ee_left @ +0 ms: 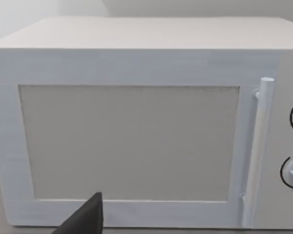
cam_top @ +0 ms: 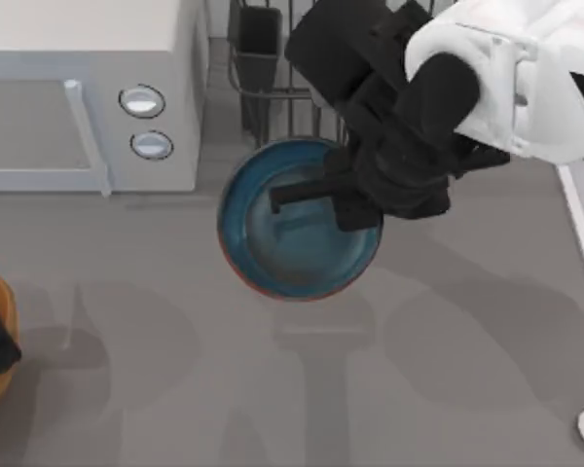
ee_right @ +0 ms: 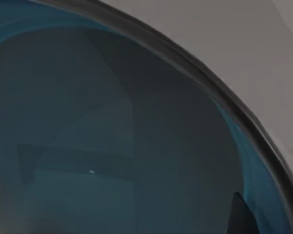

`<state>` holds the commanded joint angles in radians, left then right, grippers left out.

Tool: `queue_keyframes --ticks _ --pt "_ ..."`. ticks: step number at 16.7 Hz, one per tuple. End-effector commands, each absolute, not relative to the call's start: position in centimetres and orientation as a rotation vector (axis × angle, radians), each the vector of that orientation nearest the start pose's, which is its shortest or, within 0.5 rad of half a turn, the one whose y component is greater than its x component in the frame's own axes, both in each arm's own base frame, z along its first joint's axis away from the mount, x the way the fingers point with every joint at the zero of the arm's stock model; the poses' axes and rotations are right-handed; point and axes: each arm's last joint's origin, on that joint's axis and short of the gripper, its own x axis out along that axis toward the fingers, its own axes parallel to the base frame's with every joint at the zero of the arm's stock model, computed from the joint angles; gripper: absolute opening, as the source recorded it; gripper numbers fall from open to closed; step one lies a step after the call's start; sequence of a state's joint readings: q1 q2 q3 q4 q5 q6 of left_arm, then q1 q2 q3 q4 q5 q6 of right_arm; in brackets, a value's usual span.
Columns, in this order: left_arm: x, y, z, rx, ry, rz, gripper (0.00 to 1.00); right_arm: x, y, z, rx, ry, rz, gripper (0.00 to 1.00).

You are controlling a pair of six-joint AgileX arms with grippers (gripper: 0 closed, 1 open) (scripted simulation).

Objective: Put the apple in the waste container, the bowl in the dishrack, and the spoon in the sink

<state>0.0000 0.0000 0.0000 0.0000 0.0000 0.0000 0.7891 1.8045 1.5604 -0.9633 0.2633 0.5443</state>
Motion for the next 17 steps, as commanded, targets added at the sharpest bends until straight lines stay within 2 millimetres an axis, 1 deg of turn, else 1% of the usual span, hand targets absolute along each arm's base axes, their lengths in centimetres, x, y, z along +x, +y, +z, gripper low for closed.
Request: queue_keyframes --ticks 2,5,7,9,11,13,14,17 --pt "10.6 -0.1 16.0 0.0 0.0 0.0 1.0 26.0 27.4 28.4 -0.168 0.891 0.204 0.0" --pt "10.6 -0.1 16.0 0.0 0.0 0.0 1.0 24.4 28.5 32.2 -0.173 0.538 0.202 0.0" --pt "10.6 -0.1 16.0 0.0 0.0 0.0 1.0 22.9 28.7 35.0 -0.144 0.334 0.162 0.0" --pt "10.6 -0.1 16.0 0.0 0.0 0.0 1.0 21.3 28.2 37.7 -0.098 0.177 0.101 0.0" --pt "10.6 -0.1 16.0 0.0 0.0 0.0 1.0 19.8 27.5 39.9 -0.052 0.074 0.042 0.0" --pt "10.6 -0.1 16.0 0.0 0.0 0.0 1.0 18.6 26.8 41.4 -0.014 0.018 0.003 0.0" --pt "10.6 -0.1 16.0 0.0 0.0 0.0 1.0 18.3 26.5 41.8 -0.004 0.004 -0.007 0.0" --pt "10.6 -0.1 16.0 0.0 0.0 0.0 1.0 18.2 26.4 41.9 0.0 0.0 -0.01 0.0"
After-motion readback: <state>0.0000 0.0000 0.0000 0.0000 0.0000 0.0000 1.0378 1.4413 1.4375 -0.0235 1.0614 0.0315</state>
